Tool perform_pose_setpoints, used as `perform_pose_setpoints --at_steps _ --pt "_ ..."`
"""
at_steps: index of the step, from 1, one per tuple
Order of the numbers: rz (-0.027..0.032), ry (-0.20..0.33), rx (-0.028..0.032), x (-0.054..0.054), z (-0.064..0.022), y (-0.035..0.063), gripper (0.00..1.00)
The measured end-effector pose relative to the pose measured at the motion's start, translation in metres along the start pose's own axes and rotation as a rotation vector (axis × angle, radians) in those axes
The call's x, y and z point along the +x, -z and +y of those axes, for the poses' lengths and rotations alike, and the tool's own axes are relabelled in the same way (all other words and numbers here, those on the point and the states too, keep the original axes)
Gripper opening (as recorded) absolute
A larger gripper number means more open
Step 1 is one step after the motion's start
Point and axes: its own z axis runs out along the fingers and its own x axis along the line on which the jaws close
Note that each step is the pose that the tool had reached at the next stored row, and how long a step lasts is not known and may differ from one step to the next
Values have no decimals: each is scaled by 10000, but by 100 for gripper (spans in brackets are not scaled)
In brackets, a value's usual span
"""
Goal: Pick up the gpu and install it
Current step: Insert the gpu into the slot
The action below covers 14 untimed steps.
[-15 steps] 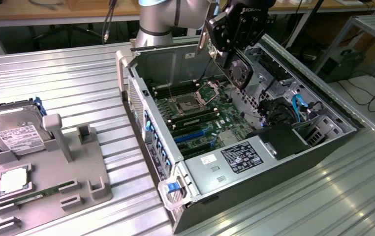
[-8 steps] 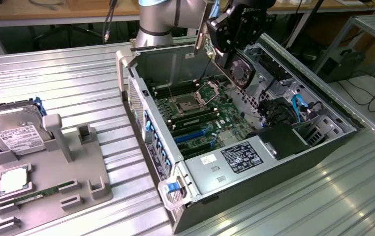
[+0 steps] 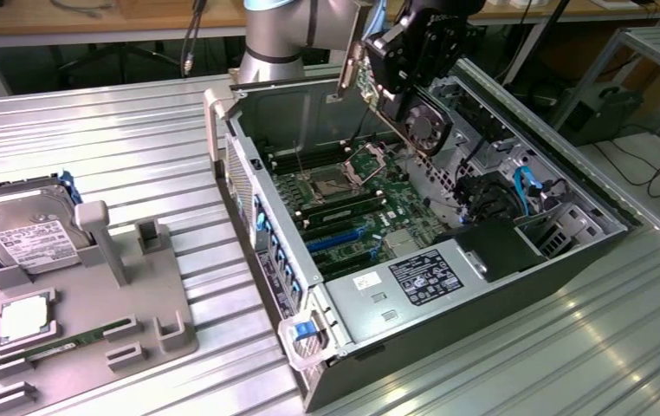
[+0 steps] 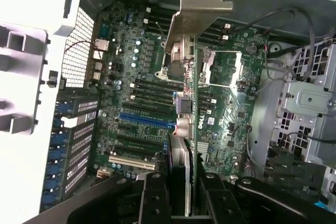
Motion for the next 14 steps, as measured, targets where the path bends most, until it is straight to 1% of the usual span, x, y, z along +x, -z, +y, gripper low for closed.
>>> perform_pose_setpoints --at_steps 4,14 --pt "9 409 -6 0 0 0 28" --pt "21 1090 -28 0 -1 0 28"
